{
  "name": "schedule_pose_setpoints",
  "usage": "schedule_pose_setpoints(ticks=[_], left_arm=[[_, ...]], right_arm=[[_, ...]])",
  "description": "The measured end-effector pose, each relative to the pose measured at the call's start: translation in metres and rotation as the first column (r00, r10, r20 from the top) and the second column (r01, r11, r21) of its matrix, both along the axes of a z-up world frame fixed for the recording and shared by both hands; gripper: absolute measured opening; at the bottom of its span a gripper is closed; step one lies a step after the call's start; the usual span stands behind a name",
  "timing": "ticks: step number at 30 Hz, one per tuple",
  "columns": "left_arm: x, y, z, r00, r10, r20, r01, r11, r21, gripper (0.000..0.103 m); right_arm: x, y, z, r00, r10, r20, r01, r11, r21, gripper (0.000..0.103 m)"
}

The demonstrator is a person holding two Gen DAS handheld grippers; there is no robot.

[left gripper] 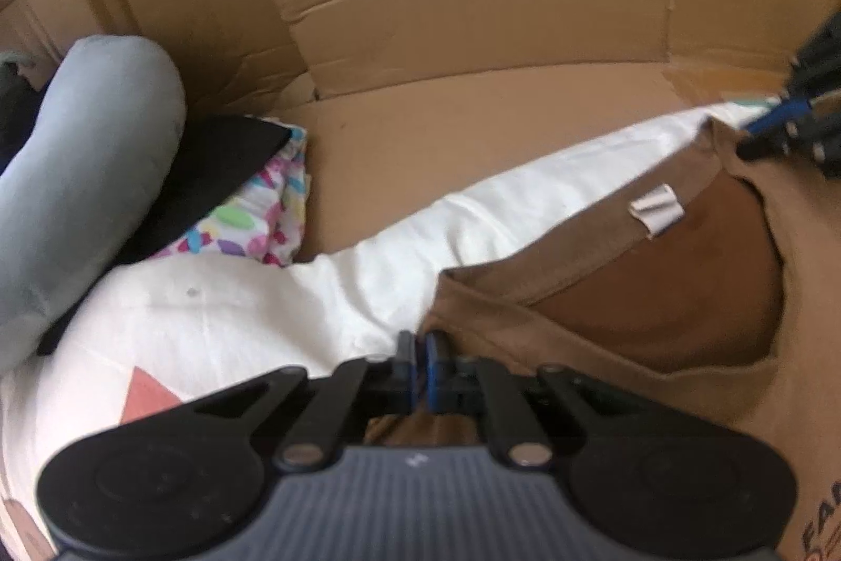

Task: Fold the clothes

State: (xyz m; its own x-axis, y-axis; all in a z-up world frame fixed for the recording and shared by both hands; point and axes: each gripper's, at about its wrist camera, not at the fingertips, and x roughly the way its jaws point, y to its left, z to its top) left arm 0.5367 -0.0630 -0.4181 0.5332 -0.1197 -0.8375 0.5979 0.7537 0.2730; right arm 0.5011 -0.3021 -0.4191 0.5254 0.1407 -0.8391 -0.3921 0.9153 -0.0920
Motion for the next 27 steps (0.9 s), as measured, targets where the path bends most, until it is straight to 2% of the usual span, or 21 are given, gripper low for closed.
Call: schedule_pose_setpoints(ticks=[2, 3, 4, 7, 9, 13, 17, 19, 27], left_arm=[[-0.002, -0.001, 0.005, 1.0, 0.008, 0.006, -0.008, 1.0, 0.007, 0.009], [-0.004, 0.0, 0.008, 1.0, 0.005, 0.014, -0.005, 1.0, 0.007, 0.009], [-0.006, 0.002, 0.013, 1.0, 0.002, 0.021, -0.002, 1.0, -0.003, 0.009], [-0.017, 0.011, 0.03, 1.0, 0.009, 0.03, -0.007, 0.998, -0.061, 0.016], [-0.029, 0.016, 0.04, 0.999, 0.007, 0.034, -0.004, 0.996, -0.088, 0.022], [-0.055, 0.02, 0.048, 1.0, 0.019, 0.017, -0.016, 0.991, -0.131, 0.024], [-0.078, 0.021, 0.045, 0.996, 0.084, -0.043, -0.091, 0.976, -0.197, 0.039], [-0.091, 0.016, 0.04, 0.994, 0.098, -0.052, -0.106, 0.973, -0.207, 0.039], [-0.133, -0.006, 0.017, 0.998, 0.025, -0.049, -0.035, 0.976, -0.216, 0.039]], right_arm=[[-0.001, -0.002, 0.008, 1.0, -0.025, 0.01, 0.024, 0.999, 0.023, 0.013], [-0.002, -0.004, 0.013, 0.999, -0.036, 0.017, 0.035, 0.999, 0.038, 0.019], [-0.005, -0.006, 0.019, 0.999, -0.042, 0.029, 0.04, 0.998, 0.055, 0.03], [-0.016, -0.012, 0.038, 0.996, -0.049, 0.069, 0.042, 0.994, 0.101, 0.043], [-0.025, -0.014, 0.045, 0.997, -0.041, 0.071, 0.033, 0.993, 0.113, 0.044], [-0.046, -0.012, 0.048, 0.997, -0.043, 0.065, 0.033, 0.988, 0.148, 0.044], [-0.067, -0.002, 0.043, 0.997, -0.018, 0.078, 0.006, 0.989, 0.149, 0.044], [-0.075, 0.002, 0.039, 0.997, -0.006, 0.073, -0.005, 0.988, 0.154, 0.044], [-0.098, 0.017, 0.017, 0.999, -0.003, 0.044, -0.007, 0.976, 0.22, 0.044]])
